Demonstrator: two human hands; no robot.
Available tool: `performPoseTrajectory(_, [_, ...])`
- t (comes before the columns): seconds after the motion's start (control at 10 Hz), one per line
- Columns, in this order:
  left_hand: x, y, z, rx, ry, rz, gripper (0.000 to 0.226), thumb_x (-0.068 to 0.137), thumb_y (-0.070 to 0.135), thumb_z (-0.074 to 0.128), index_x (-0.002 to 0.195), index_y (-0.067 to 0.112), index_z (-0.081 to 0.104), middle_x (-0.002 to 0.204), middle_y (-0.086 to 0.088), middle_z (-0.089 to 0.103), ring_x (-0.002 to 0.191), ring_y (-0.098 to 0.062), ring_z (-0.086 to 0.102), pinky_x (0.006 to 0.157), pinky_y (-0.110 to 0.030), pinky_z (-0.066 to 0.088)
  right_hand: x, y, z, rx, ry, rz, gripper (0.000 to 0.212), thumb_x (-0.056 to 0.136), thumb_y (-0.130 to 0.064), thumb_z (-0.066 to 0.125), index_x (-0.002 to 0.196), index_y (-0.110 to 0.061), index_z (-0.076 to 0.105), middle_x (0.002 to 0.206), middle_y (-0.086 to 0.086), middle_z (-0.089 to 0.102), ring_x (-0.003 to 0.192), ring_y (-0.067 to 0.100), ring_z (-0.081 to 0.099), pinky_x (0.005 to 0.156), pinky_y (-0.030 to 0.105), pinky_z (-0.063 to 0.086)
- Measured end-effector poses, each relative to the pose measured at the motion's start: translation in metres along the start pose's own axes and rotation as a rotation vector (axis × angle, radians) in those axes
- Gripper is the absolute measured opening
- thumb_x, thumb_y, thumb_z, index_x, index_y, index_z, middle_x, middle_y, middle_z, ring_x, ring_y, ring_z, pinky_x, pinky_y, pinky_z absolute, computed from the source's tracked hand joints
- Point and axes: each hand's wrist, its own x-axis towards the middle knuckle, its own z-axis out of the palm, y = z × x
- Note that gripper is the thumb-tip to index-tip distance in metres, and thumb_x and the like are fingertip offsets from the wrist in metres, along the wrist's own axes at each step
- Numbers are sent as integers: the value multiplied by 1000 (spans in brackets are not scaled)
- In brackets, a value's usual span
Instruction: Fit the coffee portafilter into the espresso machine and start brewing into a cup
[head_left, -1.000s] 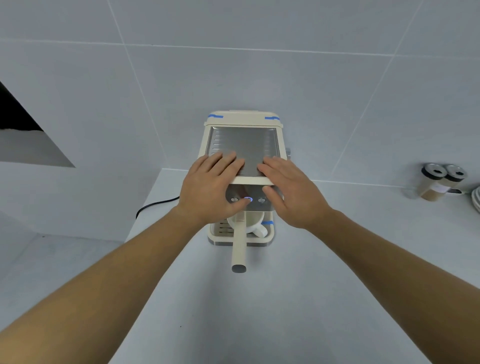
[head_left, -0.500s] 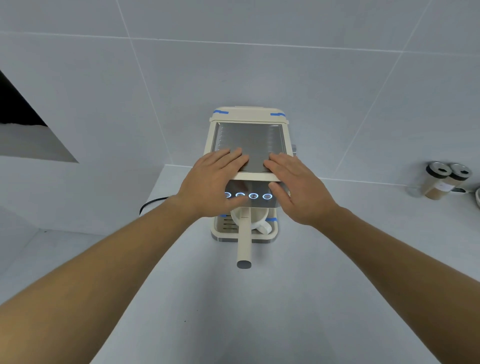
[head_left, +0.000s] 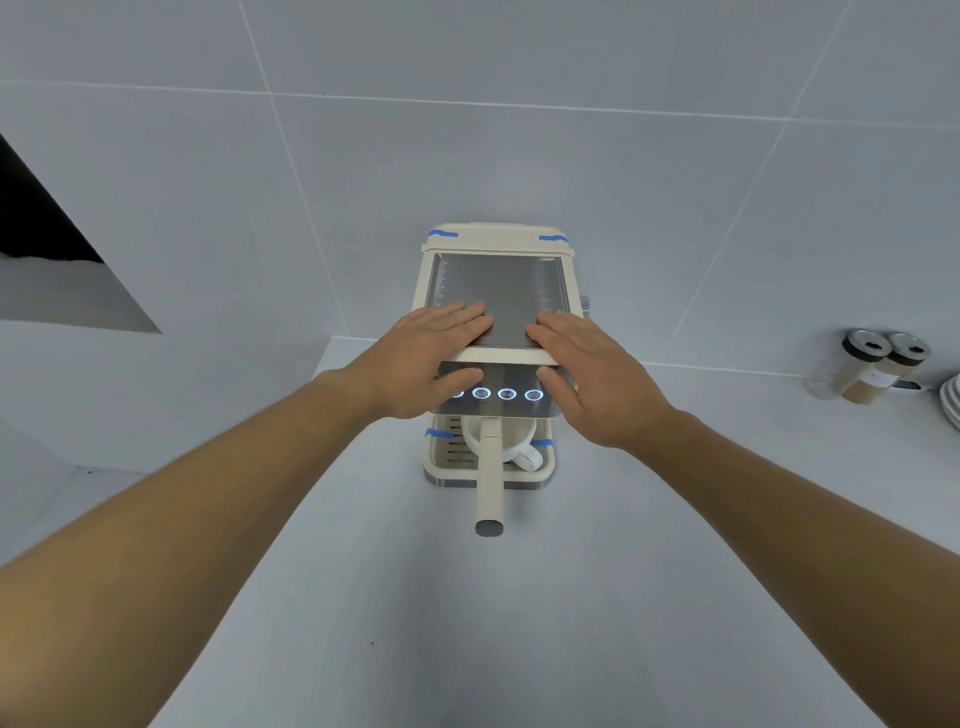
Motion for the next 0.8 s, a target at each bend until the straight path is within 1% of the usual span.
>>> performPoseTrajectory(0.1, [1,0,-1,-4,-13,-18,73,90,49,42,153,14,32,163,-7,27,151,-22,22,117,-27,9,0,-1,-1,-11,-11,7,54,96,-35,35,139,-7,51,146,12,50,136,29,43,115,42,33])
performPoseTrajectory(0.2, [2,0,-4,-9,-40,-25,72,91,47,45,153,14,32,163,-6,28,151,-21,22,121,-32,13,1,0,-2,-22,-42,14,51,97,-32,38,142,-9,49,148,10,48,137,28,42,116,44,33])
performPoseTrajectory(0.3, [4,3,-7,-16,-70,-41,66,97,38,56,153,14,32,163,-4,28,151,-21,22,123,-33,15,3,-4,-11,-38,-116,23,50,99,-32,38,144,-11,44,149,7,45,138,25,39,116,39,32])
performPoseTrajectory(0.4, [5,7,-15,-35,-114,-102,70,94,34,62,154,20,30,164,1,25,151,-17,22,122,-31,17,4,-13,-25,-72,-195,39,51,100,-25,45,149,-12,36,157,5,36,144,21,31,115,34,30])
performPoseTrajectory(0.5, [6,14,-28,-29,-154,-128,68,92,30,65,153,22,35,162,2,30,148,-18,29,120,-33,24,8,-22,-35,-121,-246,69,42,97,-20,47,138,-12,45,137,4,50,128,25,46,96,35,43])
performPoseTrajectory(0.6, [5,20,-40,-37,-155,-118,45,90,26,64,134,20,58,138,-1,59,127,-24,53,107,-41,41,16,-29,-44,-138,-304,133,8,93,-21,49,100,-20,50,101,-1,54,92,24,55,67,29,38])
performPoseTrajectory(0.7, [-2,22,-54,-28,-149,-122,17,87,28,61,102,24,68,97,3,67,96,-23,60,88,-44,51,20,-36,-61,-151,-370,188,13,92,-23,50,94,-15,59,91,4,60,83,25,56,57,27,35])
performPoseTrajectory(0.8, [-9,19,-63,-60,-141,-171,30,89,33,63,118,26,69,113,5,70,106,-19,61,95,-39,49,22,-39,-74,-201,-402,170,25,91,-28,49,101,-12,66,89,5,62,88,27,60,57,29,40])
